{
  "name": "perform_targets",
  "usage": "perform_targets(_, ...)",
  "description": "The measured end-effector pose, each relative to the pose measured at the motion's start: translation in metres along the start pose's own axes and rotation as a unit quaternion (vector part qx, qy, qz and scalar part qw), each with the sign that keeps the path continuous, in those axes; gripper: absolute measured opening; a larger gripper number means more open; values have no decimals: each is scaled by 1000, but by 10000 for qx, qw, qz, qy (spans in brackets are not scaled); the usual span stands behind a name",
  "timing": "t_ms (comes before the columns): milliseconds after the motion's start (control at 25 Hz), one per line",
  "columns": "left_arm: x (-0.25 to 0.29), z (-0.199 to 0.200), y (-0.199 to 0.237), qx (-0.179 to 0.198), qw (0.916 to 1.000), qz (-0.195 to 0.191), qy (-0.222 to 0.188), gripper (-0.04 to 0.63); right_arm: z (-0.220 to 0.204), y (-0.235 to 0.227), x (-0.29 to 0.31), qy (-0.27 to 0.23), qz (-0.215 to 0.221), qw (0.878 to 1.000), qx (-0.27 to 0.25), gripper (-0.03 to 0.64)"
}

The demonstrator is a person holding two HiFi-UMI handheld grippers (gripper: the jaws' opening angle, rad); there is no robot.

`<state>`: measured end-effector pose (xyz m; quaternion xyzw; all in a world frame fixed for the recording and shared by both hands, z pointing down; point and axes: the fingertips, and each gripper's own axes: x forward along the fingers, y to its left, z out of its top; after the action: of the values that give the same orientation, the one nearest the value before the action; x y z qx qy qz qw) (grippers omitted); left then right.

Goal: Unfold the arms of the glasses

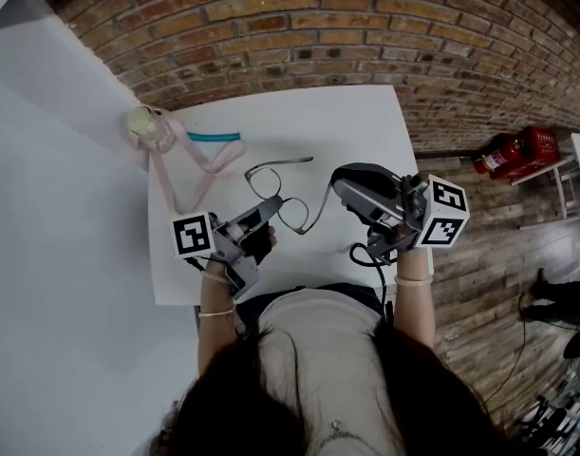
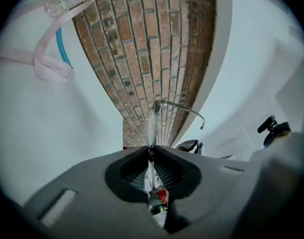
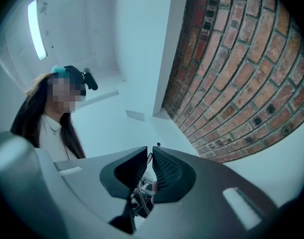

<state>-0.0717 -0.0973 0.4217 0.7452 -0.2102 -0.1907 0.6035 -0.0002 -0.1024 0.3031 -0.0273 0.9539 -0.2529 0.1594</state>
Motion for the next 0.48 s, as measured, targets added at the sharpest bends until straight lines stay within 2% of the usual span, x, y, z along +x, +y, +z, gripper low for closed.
perform_targets(480, -4, 5, 1, -34, 9999, 12, -139, 32, 2, 1, -2, -39, 8, 10000, -6, 38)
